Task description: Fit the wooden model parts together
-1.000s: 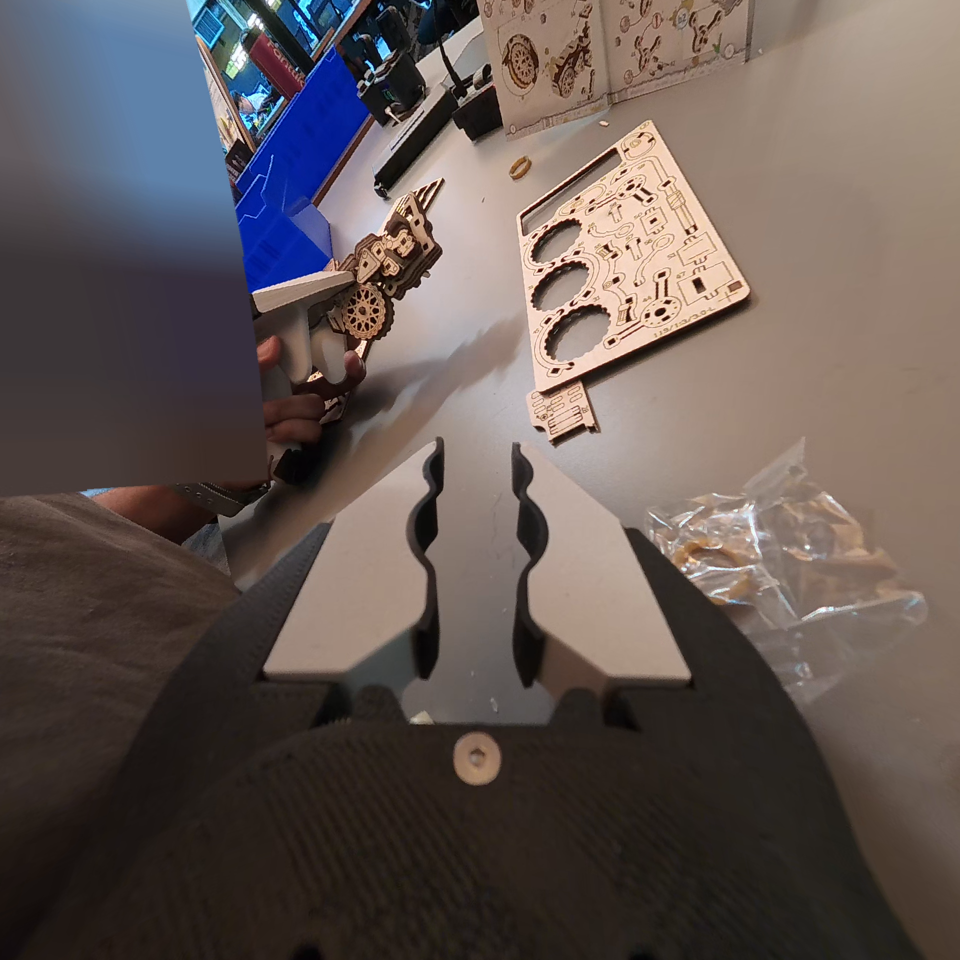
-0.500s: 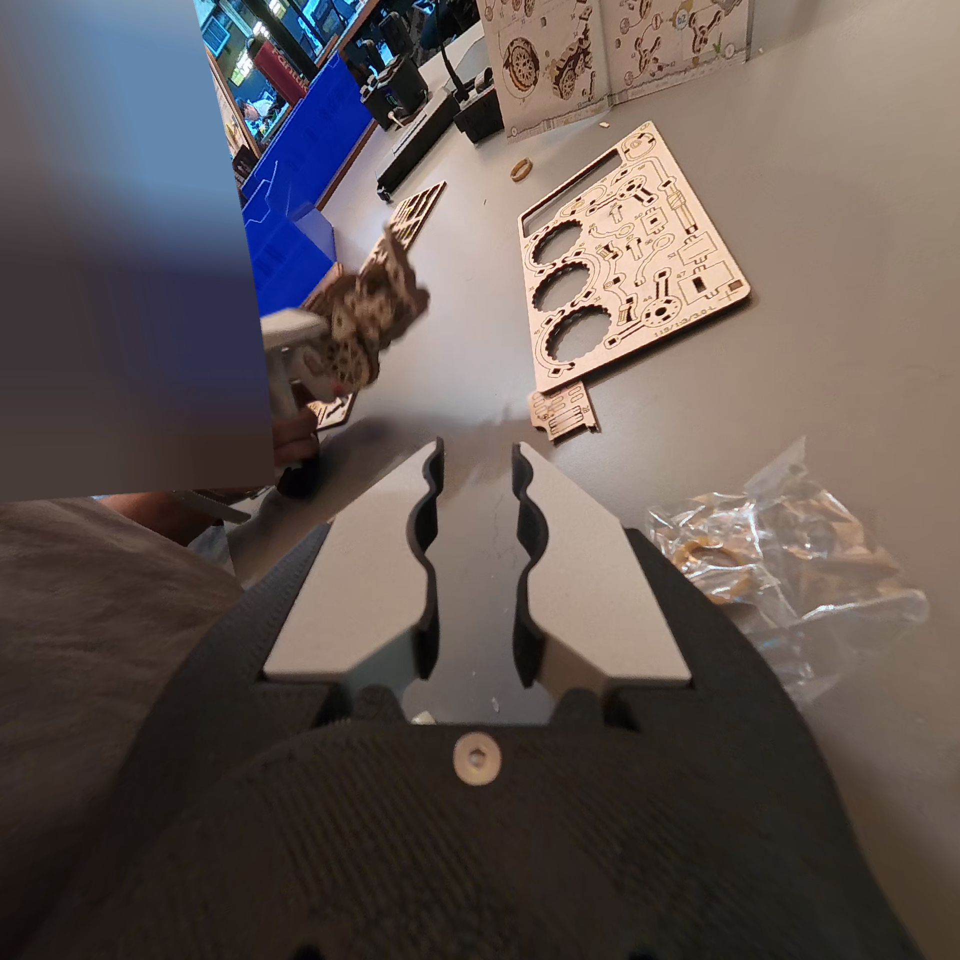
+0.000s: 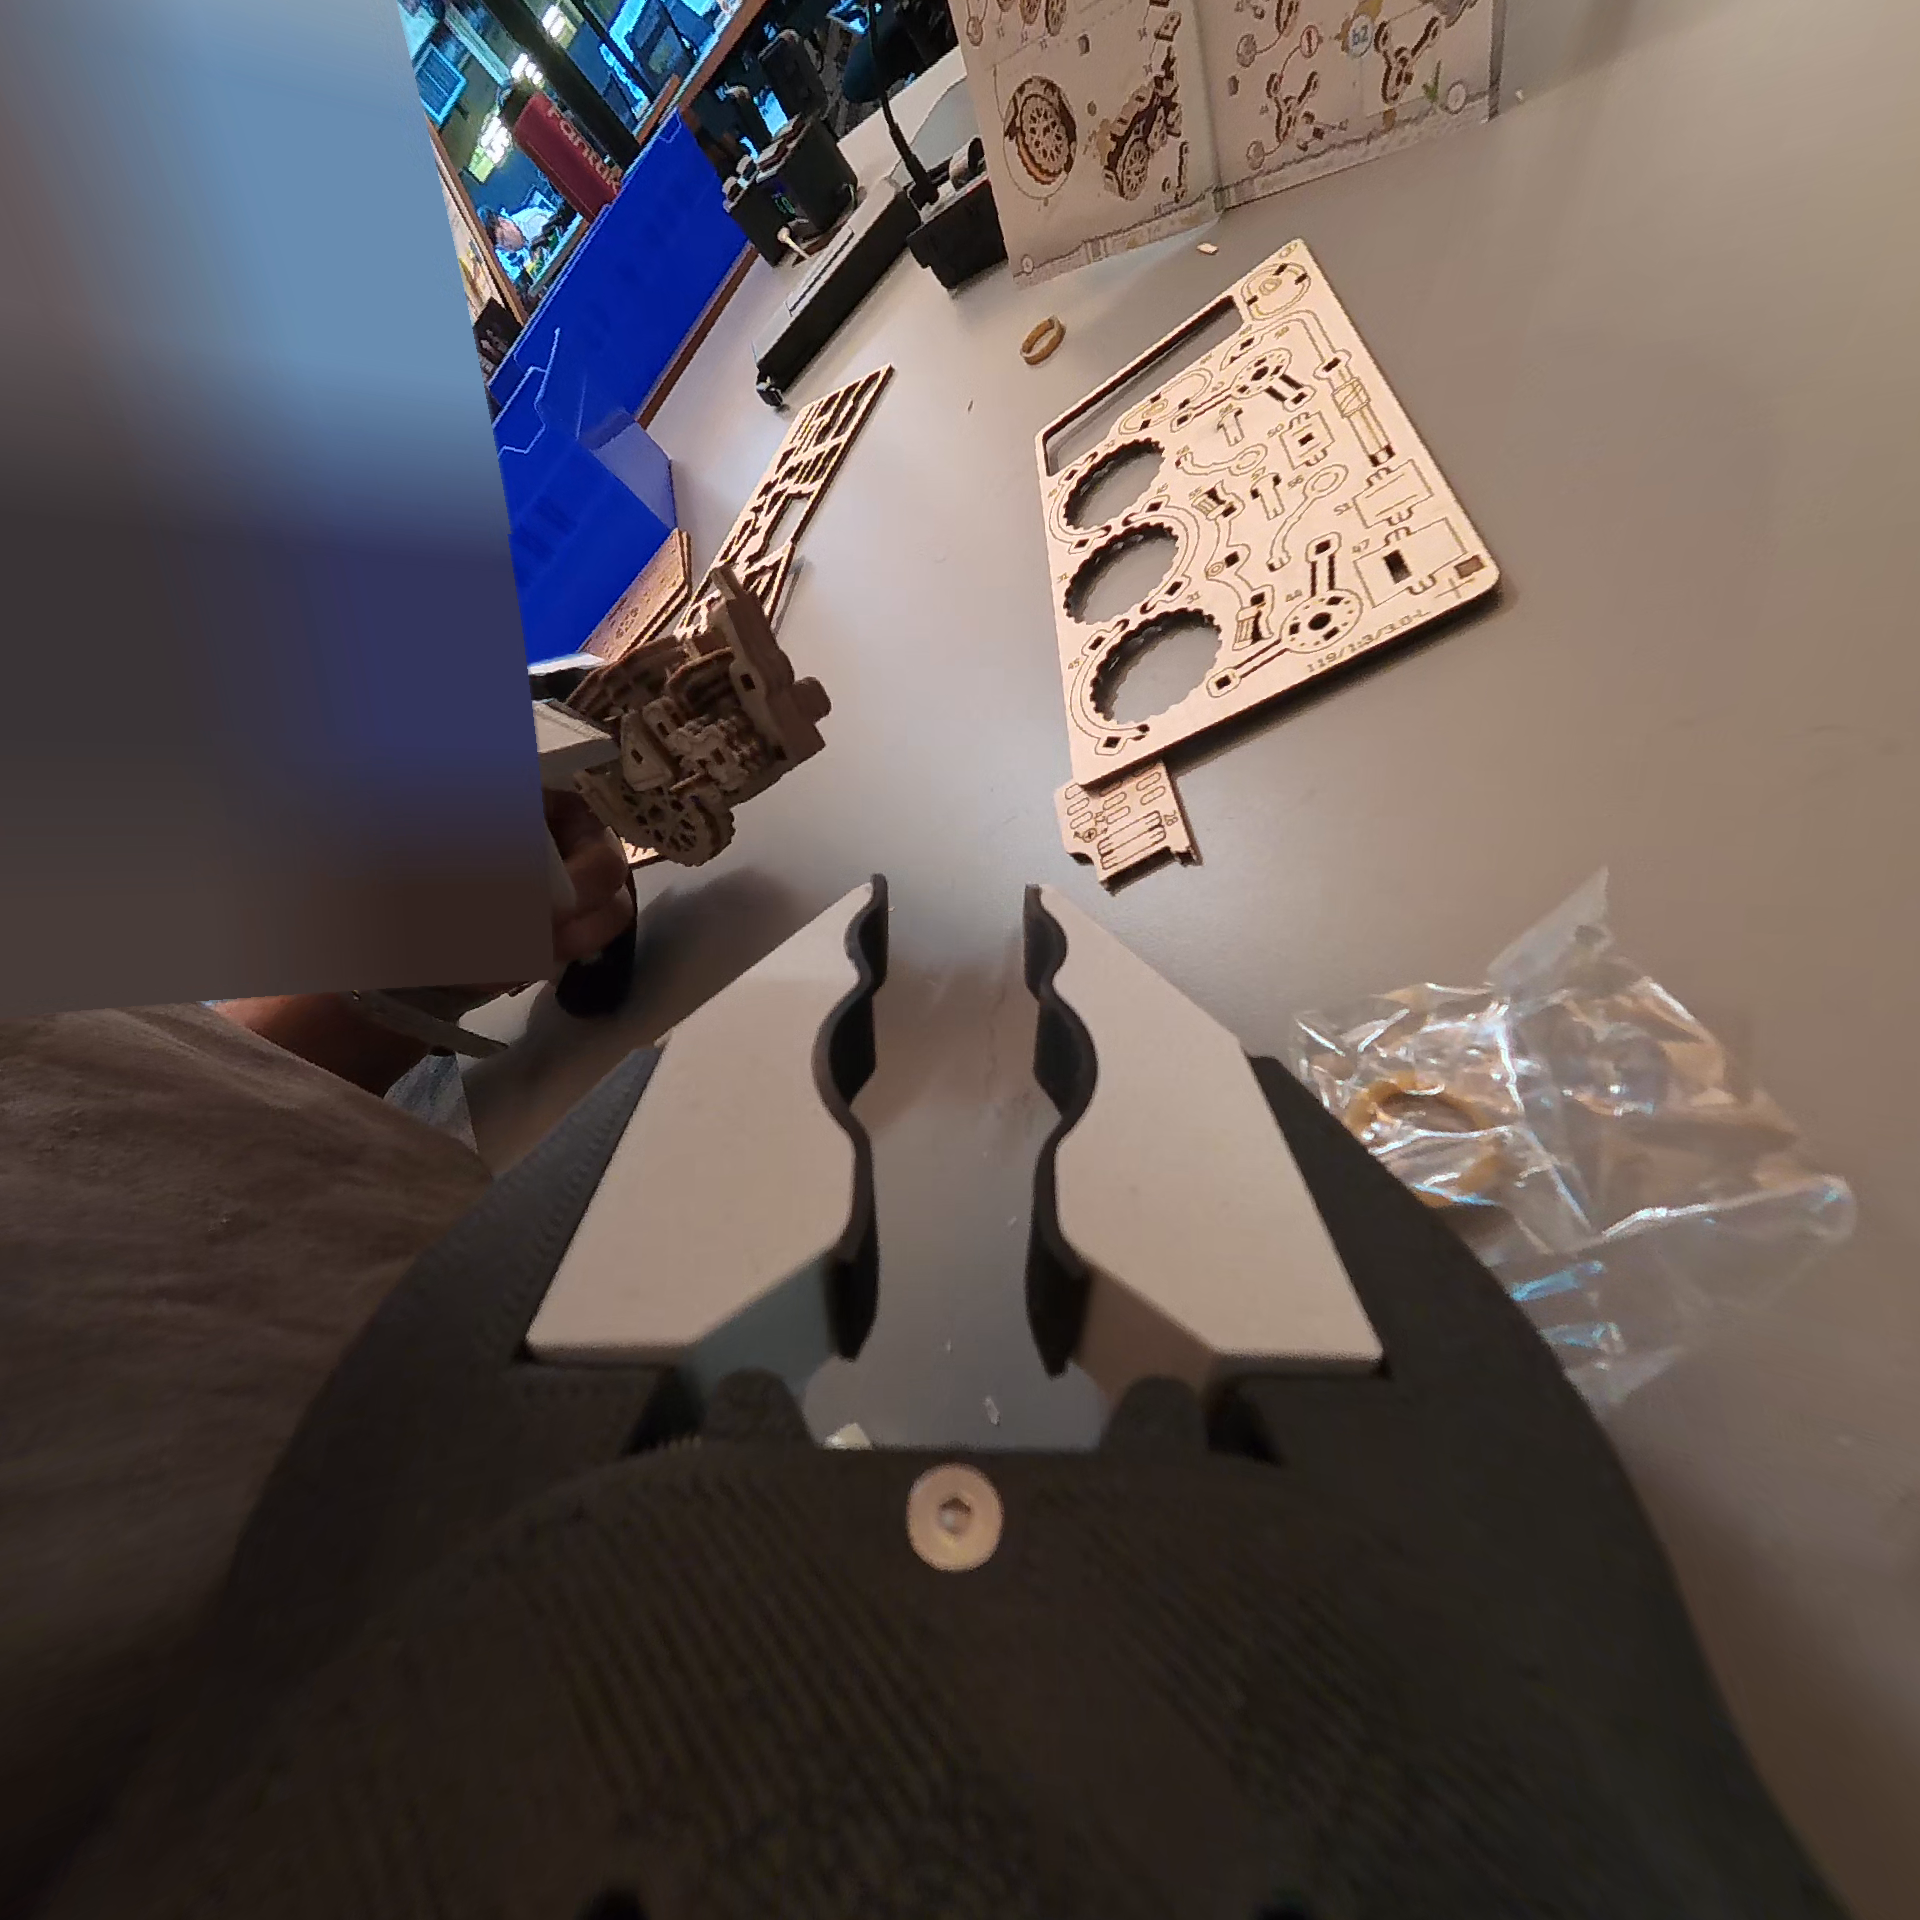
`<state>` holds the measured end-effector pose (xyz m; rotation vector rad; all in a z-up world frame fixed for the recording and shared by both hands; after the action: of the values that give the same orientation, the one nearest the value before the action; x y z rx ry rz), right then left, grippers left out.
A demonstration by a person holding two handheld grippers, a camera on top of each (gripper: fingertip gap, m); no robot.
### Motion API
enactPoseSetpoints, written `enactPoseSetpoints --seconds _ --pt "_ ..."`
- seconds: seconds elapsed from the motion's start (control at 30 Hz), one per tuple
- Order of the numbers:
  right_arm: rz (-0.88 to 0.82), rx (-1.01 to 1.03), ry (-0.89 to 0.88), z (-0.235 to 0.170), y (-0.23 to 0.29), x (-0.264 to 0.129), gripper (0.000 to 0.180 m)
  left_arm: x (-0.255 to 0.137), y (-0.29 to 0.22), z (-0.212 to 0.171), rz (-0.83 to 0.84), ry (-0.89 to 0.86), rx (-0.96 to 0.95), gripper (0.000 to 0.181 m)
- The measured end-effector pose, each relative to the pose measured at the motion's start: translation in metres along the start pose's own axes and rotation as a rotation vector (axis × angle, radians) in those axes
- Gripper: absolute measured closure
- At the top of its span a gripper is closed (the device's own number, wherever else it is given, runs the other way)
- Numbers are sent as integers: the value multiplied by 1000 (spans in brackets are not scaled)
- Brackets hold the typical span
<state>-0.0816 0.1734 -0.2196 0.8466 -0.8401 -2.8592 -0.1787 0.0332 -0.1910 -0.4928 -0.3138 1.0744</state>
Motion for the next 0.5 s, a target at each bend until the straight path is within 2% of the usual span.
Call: enactPoseSetpoints --seconds 0.27,0.5 --pt "2 15 0 0 -1 0 157 -1 -2 3 -34 -41 -32 168" --pt "6 23 1 1 -2 0 157 -3 -4 6 -17 -48 24 168"
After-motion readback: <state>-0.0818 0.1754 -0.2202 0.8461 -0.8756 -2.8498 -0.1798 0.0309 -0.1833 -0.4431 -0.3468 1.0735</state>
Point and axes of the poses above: each gripper's, where its closed fingertips meet, x out along the fingers, z out of its top, y = z × x across the jaws, the point moved 5 cm from there along -x, back along the fingers, and after that the axes turned 15 degrees about -z, right-handed, at the moved point
